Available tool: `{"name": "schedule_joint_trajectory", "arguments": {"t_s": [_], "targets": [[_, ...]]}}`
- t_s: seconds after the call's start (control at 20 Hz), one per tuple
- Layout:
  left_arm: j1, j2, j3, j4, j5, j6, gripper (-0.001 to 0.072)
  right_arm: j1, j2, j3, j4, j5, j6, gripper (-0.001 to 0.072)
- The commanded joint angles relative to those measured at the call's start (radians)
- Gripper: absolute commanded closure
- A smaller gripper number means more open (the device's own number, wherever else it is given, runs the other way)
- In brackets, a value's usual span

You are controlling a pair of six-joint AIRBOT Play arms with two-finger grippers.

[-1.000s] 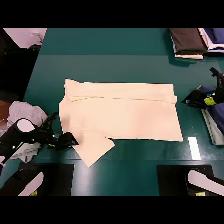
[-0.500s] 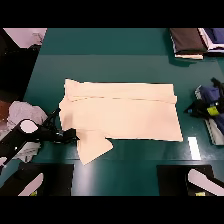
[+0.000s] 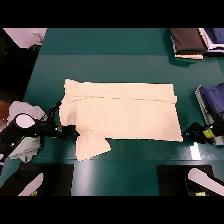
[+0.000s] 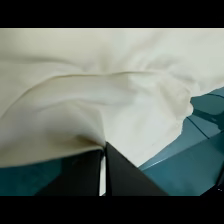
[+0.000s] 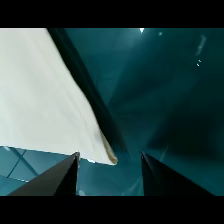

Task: Fold the shirts.

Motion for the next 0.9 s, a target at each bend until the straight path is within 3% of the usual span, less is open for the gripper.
{"name": "schedule_joint_trajectory", "arguments": {"t_s": [0.0, 0.1, 0.15, 0.25, 0.3, 0.7, 0.85], "targets": [[0.0, 0.001, 0.006, 0.0, -0.018, 0.014, 0.0681, 0.045, -0.023, -0.031, 0.014, -0.023, -0.013, 0.0264], [0.0, 0.001, 0.006, 0.001, -0.028, 0.014, 0.0681, 0.083, -0.019, -0.031, 0.013, -0.019, -0.013, 0.0288], [0.0, 0.001, 0.006, 0.002, -0.035, 0.014, 0.0681, 0.097, -0.016, -0.031, 0.009, -0.019, -0.013, 0.0354], [0.0, 0.001, 0.006, 0.013, -0.071, 0.019, 0.0682, 0.111, 0.004, -0.031, 0.006, -0.024, -0.013, 0.0531], [0.0, 0.001, 0.006, 0.024, -0.092, 0.02, 0.0682, 0.11, 0.026, -0.031, 0.005, -0.027, -0.013, 0.0681], [0.0, 0.019, 0.042, 0.03, -0.317, 0.02, 0.0683, 0.038, 0.318, 0.088, -0.15, 0.106, 0.007, 0.0697], [0.0, 0.079, 0.174, 0.031, -0.29, 0.01, 0.0683, 0.039, 0.337, 0.157, -0.135, 0.104, 0.042, 0.0697]]}}
